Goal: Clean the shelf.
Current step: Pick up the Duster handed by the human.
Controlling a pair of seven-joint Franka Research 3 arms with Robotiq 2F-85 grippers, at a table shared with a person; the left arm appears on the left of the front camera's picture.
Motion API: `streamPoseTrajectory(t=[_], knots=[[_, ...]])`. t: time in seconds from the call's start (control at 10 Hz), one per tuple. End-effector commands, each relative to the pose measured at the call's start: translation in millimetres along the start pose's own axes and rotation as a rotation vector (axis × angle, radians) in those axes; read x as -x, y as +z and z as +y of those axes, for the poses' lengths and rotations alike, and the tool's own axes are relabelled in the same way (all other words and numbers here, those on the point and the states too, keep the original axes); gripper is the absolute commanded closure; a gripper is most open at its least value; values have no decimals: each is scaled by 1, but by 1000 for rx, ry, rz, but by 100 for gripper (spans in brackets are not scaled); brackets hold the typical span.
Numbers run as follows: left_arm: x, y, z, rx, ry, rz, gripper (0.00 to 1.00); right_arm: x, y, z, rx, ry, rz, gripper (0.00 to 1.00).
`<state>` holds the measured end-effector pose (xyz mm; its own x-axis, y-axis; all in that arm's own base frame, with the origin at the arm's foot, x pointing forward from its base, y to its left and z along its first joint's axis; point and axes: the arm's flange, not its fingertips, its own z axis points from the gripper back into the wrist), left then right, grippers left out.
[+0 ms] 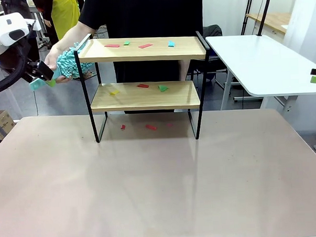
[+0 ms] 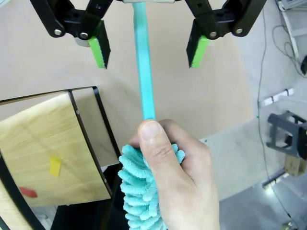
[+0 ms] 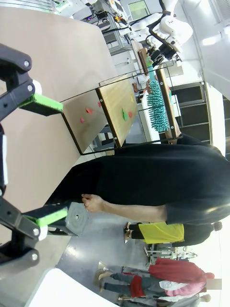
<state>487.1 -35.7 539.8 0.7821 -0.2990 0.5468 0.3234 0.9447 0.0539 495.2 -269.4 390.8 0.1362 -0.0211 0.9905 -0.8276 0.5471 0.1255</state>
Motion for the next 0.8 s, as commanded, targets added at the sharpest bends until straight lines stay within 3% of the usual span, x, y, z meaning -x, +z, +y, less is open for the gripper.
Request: streamPoseTrajectory(t=[0.0, 0.1, 0.2, 0.7], knots=[[1, 2, 5, 38, -16, -3, 100, -2, -1, 1, -1, 5, 0, 0], [0, 4, 6, 35, -13, 2, 65, -2, -1, 1, -1, 5, 0, 0], [0, 4, 6, 30, -6, 4, 100, -2, -1, 1, -1, 5, 0, 0], [0, 5, 6, 25, 20, 11, 100, -2, -1, 1, -1, 5, 0, 0]])
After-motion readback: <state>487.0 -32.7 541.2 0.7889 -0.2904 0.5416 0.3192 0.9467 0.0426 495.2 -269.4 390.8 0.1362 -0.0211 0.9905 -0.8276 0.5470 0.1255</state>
